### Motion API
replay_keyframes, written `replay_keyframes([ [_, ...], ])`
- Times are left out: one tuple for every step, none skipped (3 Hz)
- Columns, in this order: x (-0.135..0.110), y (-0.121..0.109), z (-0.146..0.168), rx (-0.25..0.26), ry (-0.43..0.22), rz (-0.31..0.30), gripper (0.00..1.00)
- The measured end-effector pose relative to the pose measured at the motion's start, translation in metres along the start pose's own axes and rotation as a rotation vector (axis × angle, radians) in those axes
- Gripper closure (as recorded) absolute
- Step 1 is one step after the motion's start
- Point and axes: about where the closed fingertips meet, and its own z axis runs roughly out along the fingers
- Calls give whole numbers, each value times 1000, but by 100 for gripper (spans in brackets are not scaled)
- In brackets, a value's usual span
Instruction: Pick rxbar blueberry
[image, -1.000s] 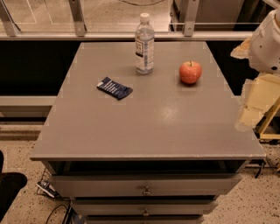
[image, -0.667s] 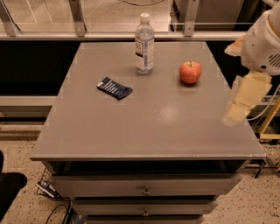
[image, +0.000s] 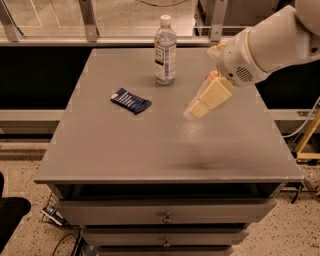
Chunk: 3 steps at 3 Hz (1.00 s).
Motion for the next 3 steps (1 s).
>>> replay_keyframes([
  [-26,-2,28,38,-142,23,0],
  [-42,-15,29,98,-192,25,0],
  [-42,-15,29,98,-192,25,0],
])
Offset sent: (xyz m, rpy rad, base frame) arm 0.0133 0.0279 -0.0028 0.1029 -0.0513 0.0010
